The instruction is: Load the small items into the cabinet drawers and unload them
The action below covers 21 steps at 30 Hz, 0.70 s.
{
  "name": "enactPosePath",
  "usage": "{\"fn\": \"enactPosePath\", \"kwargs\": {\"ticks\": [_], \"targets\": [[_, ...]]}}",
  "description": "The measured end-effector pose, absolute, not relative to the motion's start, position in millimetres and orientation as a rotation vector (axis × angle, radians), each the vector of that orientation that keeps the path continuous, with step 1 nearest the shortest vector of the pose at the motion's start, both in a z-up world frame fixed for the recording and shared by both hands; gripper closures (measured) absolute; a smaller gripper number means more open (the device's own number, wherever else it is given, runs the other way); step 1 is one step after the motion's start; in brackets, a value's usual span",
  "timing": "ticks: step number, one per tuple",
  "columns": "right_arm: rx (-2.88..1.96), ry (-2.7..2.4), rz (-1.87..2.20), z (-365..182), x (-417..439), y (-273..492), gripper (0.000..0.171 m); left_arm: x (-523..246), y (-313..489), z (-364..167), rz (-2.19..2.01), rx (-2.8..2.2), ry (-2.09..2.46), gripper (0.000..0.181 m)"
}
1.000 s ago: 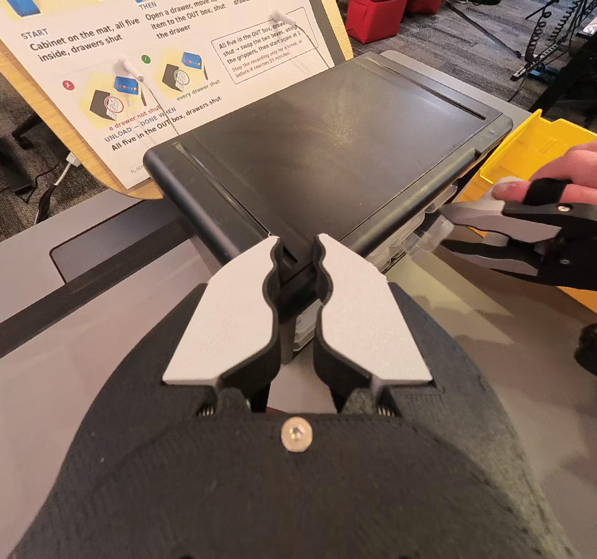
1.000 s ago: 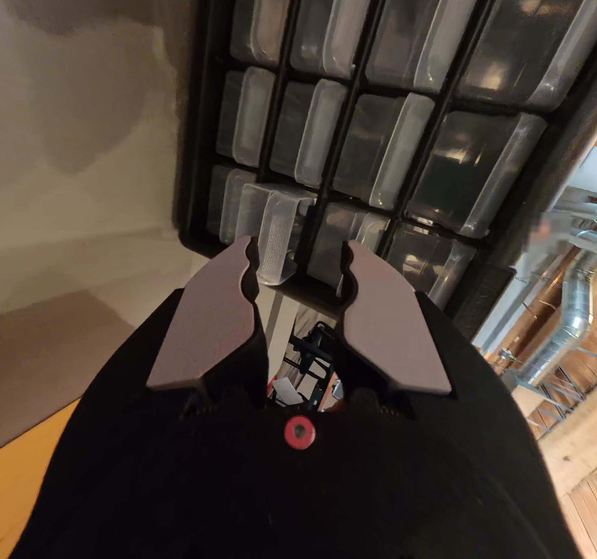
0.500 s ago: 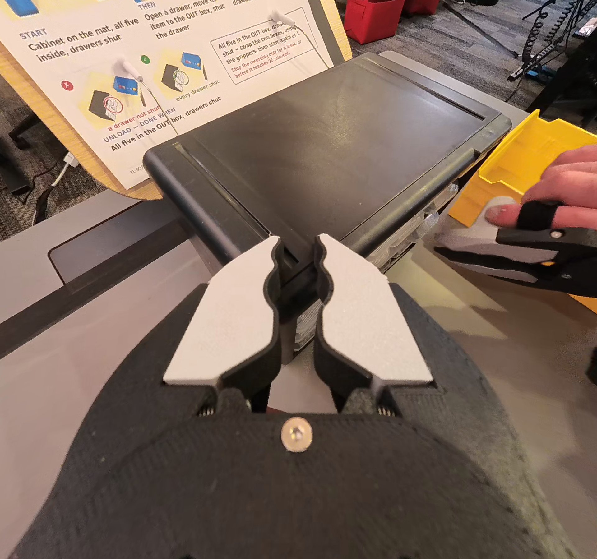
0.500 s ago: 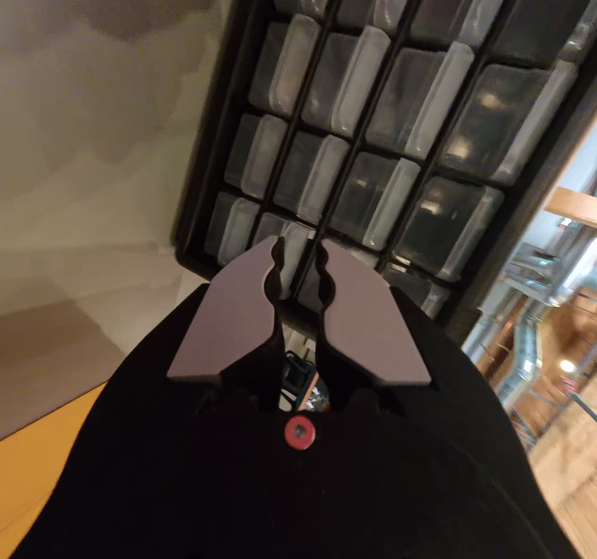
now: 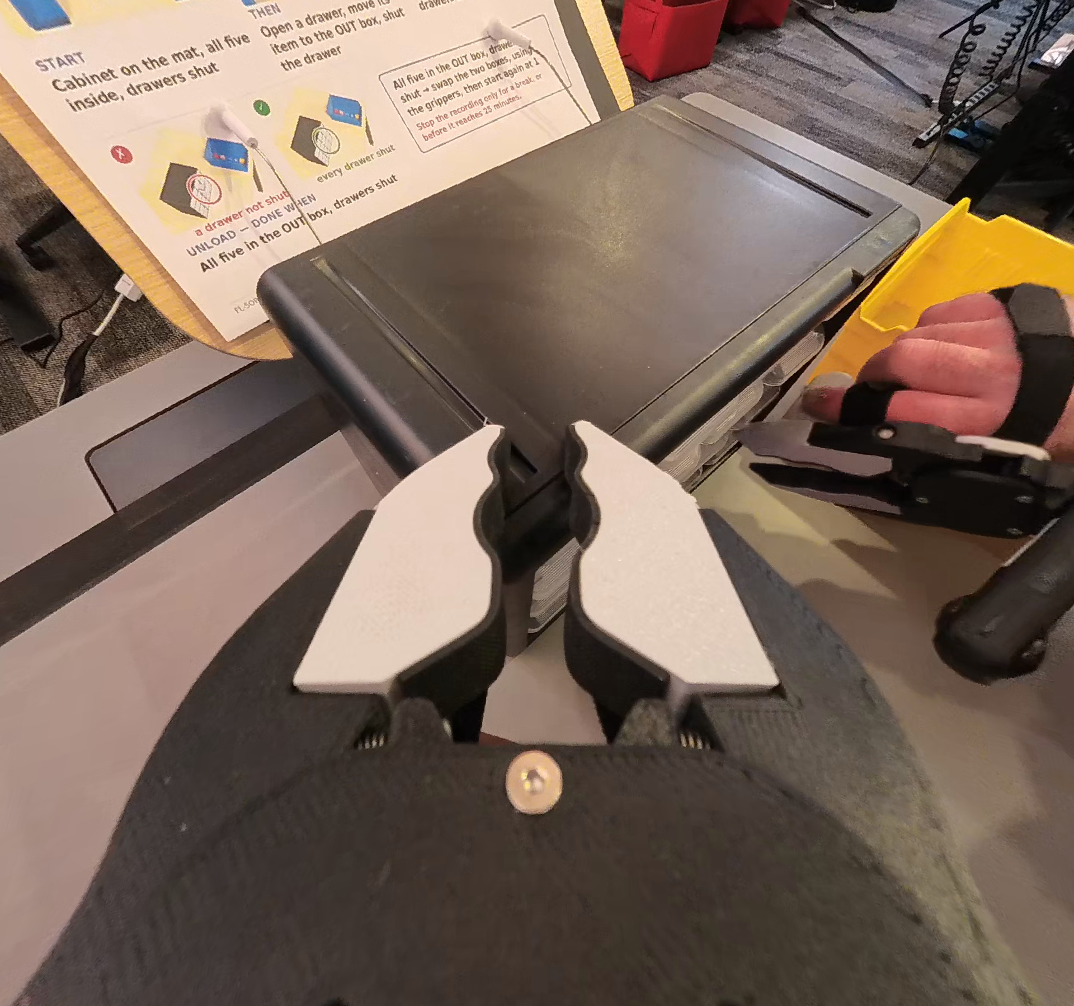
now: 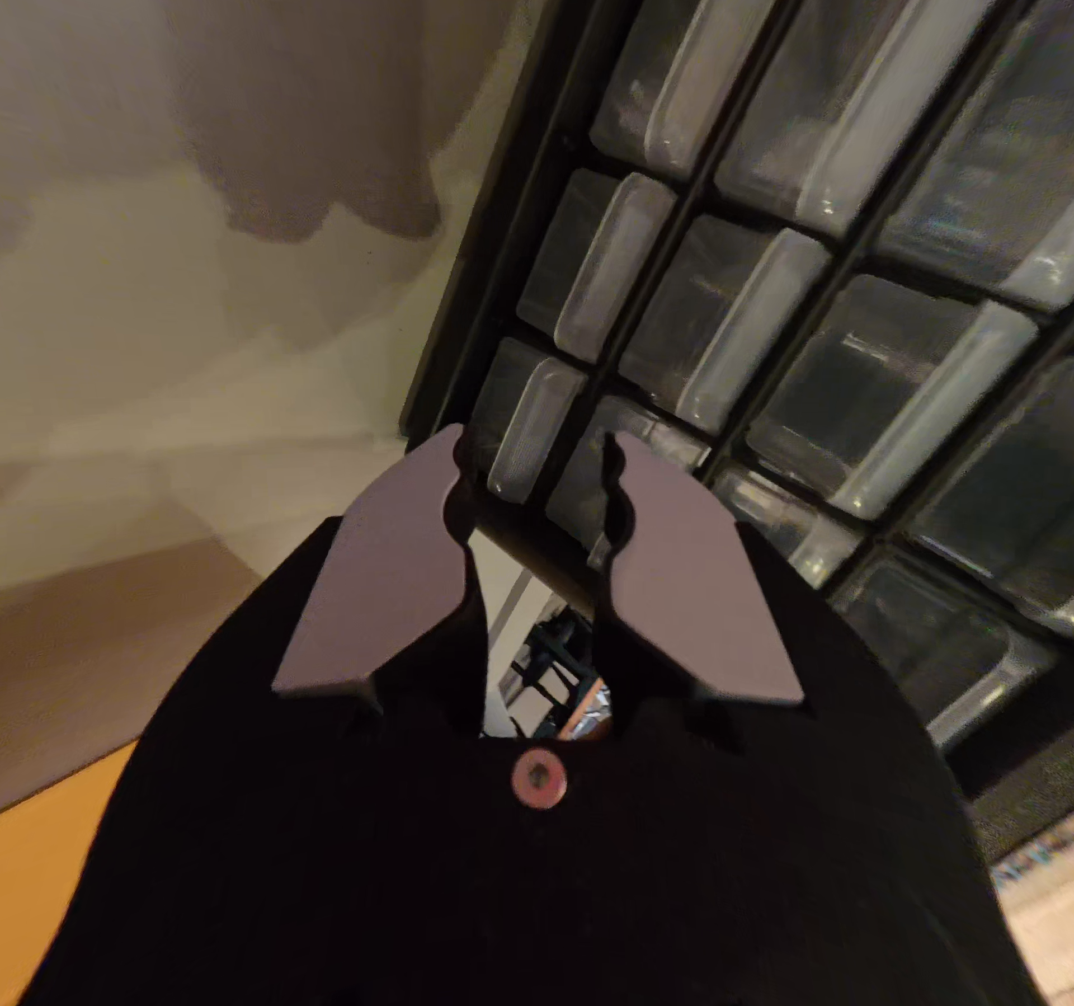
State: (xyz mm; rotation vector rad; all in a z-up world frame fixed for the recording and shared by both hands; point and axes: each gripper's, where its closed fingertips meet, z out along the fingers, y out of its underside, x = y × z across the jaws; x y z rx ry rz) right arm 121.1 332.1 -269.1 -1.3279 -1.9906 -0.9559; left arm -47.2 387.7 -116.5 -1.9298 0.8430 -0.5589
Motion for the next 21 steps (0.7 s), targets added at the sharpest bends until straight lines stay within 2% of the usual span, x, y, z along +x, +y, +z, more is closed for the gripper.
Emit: {"fn": "enactPosePath", "kwargs": {"ticks": [3,4,8,13,14,21], "targets": [[-1.22,-2.024,-1.063,-278.6,120.2,338.3,0.117,-47.1,387.4,-116.6,-0.561,-1.925,0.839,0.162],[-1.169,-2.025,-1.108,-280.4,118.9,340.7,0.117,-47.0,387.4,-116.6,-0.561,-1.925,0.838,0.162],[-0.994,-1.985,-1.216,-281.4,113.1,349.9,0.139,-47.1,387.5,-116.7,-0.56,-1.927,0.841,0.162],[-0.945,-1.959,-1.234,-278.0,110.3,351.9,0.151,-47.2,387.8,-116.7,-0.563,-1.923,0.837,0.162],[-0.955,-1.969,-1.226,-279.1,110.5,350.5,0.16,-47.1,387.8,-116.7,-0.564,-1.923,0.837,0.162],[-1.022,-1.942,-1.201,-273.8,111.1,341.4,0.171,-47.2,387.5,-116.7,-0.562,-1.924,0.838,0.162]]}}
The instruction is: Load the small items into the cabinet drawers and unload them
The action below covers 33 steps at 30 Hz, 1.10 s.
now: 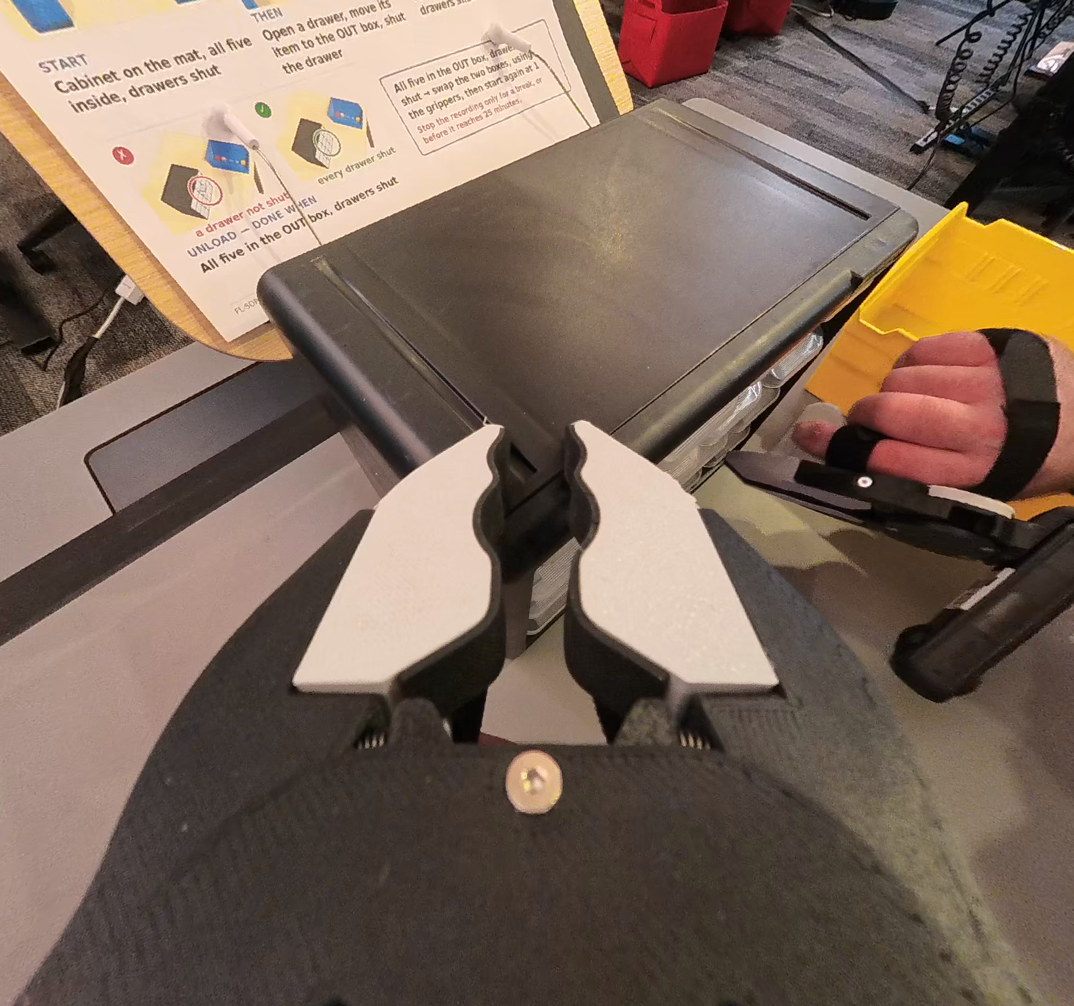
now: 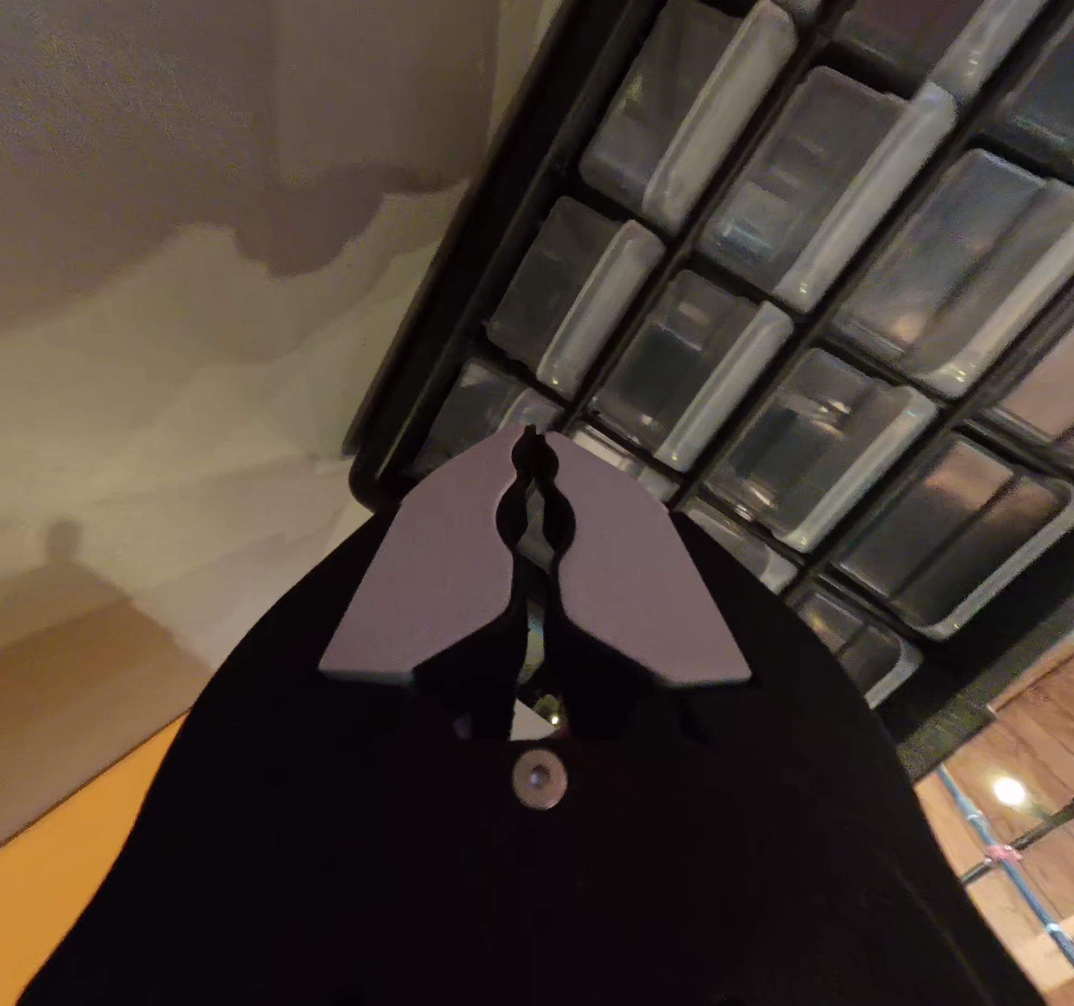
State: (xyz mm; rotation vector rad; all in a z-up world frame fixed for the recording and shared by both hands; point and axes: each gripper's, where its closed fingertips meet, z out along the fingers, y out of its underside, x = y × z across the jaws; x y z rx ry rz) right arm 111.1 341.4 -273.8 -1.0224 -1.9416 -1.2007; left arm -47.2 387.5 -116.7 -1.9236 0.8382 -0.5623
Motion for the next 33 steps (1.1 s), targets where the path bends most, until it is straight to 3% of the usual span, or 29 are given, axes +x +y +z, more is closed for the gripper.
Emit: {"fn": "enactPosePath", "kwargs": {"ticks": [4,8,10,14,22,28,33], "targets": [[-1.09,-1.959,-1.129,-270.6,107.9,335.5,0.169,-47.0,387.4,-116.6,-0.561,-1.926,0.838,0.162],[-1.114,-1.958,-1.2,-280.5,115.6,341.3,0.146,-46.9,387.1,-116.6,-0.562,-1.925,0.834,0.162],[-1.074,-1.955,-1.236,-284.4,117.5,346.0,0.142,-47.0,387.1,-116.7,-0.563,-1.924,0.833,0.162],[-0.97,-1.913,-1.305,-283.2,113.2,351.2,0.158,-47.0,387.1,-116.6,-0.56,-1.926,0.838,0.162],[-1.036,-1.932,-1.254,-279.7,111.0,347.0,0.17,-47.0,387.3,-116.7,-0.562,-1.923,0.835,0.162],[-1.166,-1.9,-1.214,-268.1,115.0,346.5,0.171,-47.0,387.2,-116.7,-0.558,-1.926,0.84,0.162],[-1.574,-1.981,-0.941,-282.5,99.3,300.5,0.165,-47.2,387.6,-116.5,-0.562,-1.924,0.838,0.163]]}}
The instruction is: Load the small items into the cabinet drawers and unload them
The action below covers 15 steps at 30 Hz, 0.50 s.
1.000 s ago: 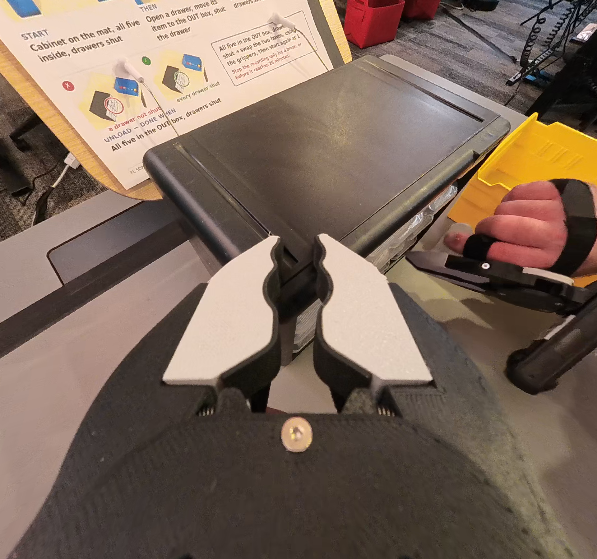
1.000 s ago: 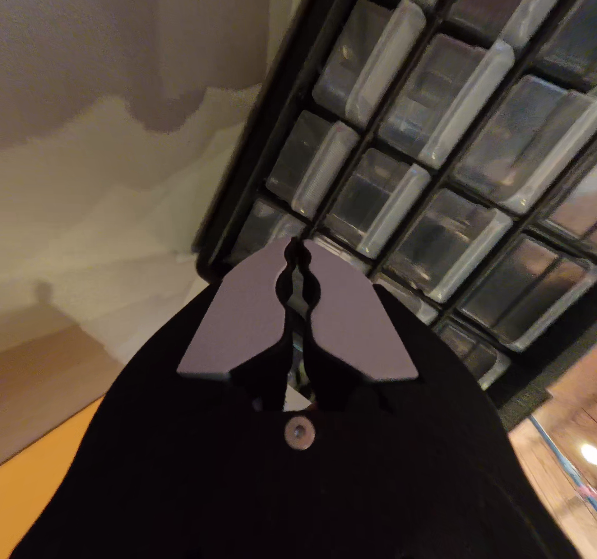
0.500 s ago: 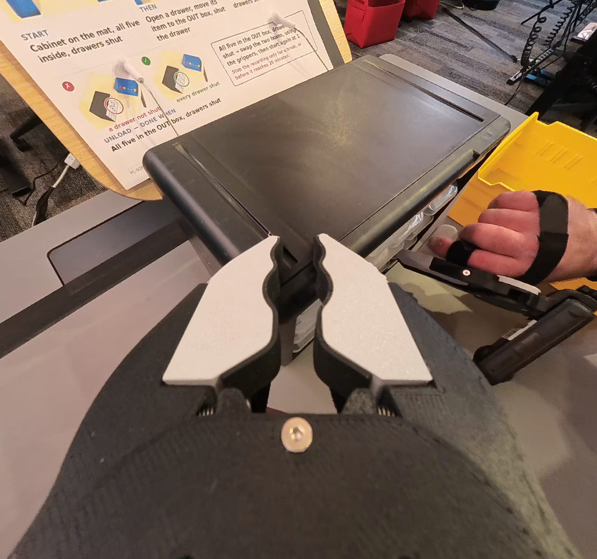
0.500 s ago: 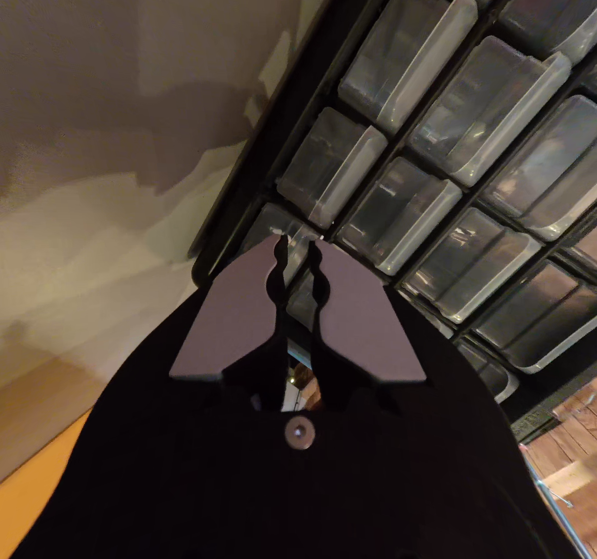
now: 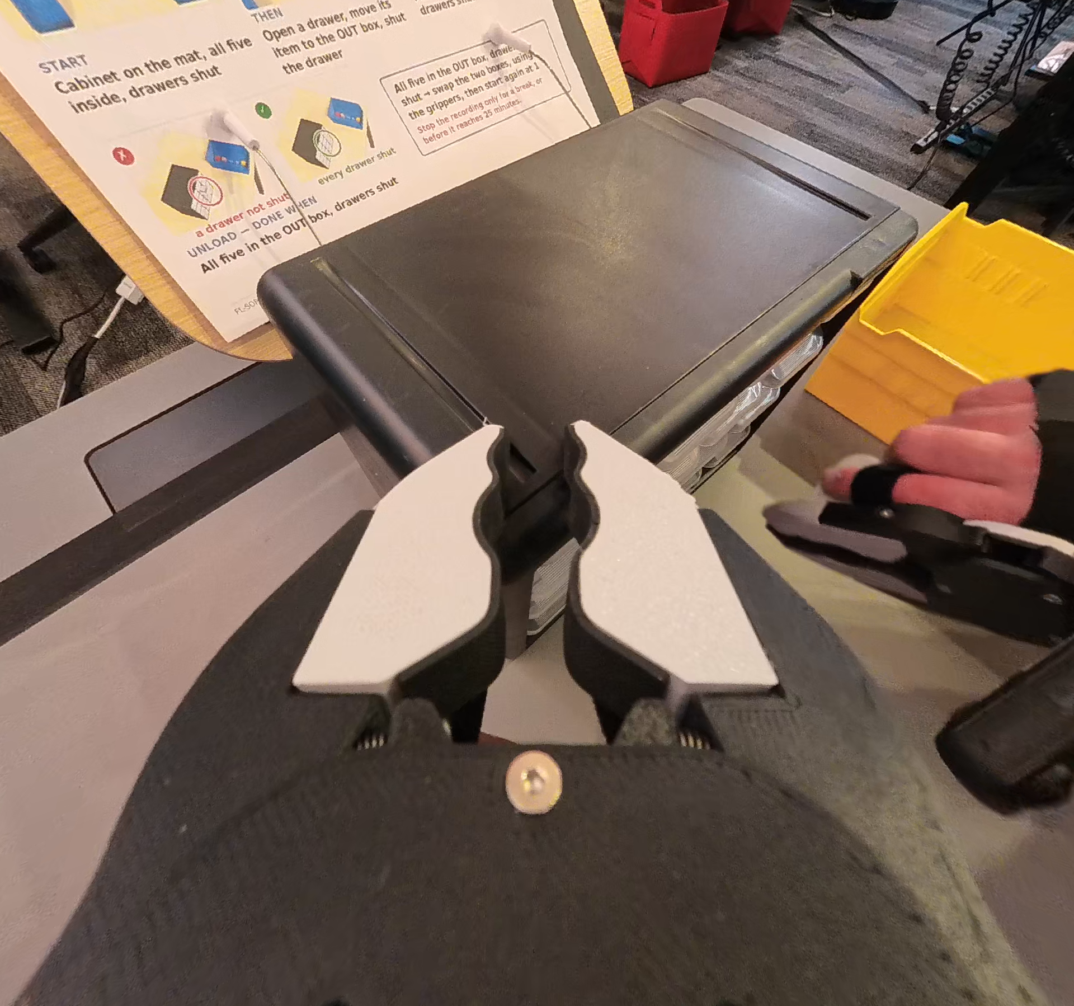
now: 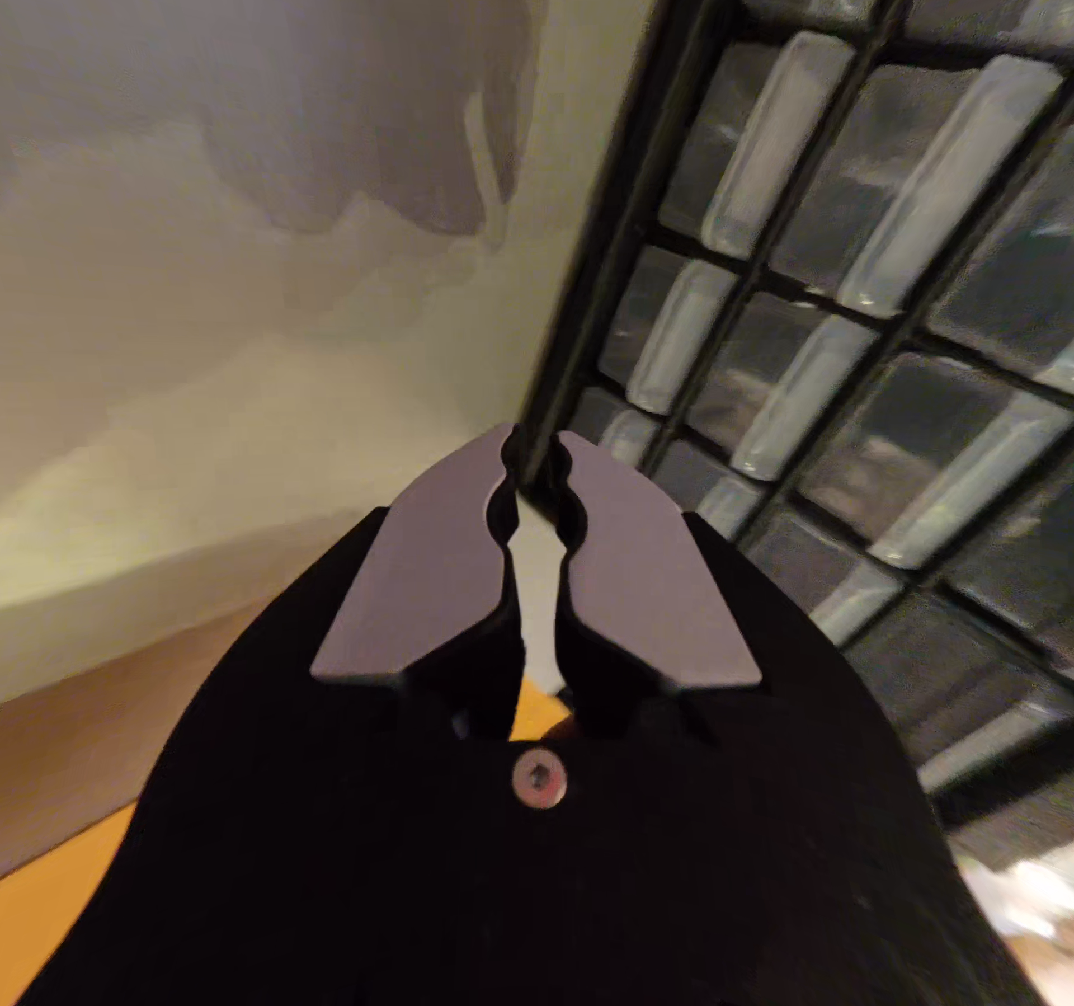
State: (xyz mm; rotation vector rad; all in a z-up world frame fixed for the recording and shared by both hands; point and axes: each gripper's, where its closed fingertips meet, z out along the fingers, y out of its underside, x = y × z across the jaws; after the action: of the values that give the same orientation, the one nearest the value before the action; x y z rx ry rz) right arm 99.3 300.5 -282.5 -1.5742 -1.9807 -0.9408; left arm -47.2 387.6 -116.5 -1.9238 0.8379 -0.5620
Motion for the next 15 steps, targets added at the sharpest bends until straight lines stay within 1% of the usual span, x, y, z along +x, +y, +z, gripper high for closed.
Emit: {"fn": "enactPosePath", "kwargs": {"ticks": [5,8,12,15], "targets": [[-2.084,-1.831,-0.591,-284.0,82.6,269.0,0.162,-47.2,387.4,-116.6,-0.565,-1.916,0.836,0.161],[-2.287,-1.527,-0.255,-279.7,61.5,260.8,0.162,-47.0,387.3,-116.5,-0.565,-1.916,0.835,0.162],[-2.317,-0.847,0.298,-267.3,40.1,270.8,0.155,-47.3,387.5,-116.5,-0.568,-1.916,0.838,0.163],[-2.203,-0.336,0.536,-261.6,62.2,291.7,0.155,-47.1,387.3,-116.4,-0.574,-1.906,0.831,0.162]]}}
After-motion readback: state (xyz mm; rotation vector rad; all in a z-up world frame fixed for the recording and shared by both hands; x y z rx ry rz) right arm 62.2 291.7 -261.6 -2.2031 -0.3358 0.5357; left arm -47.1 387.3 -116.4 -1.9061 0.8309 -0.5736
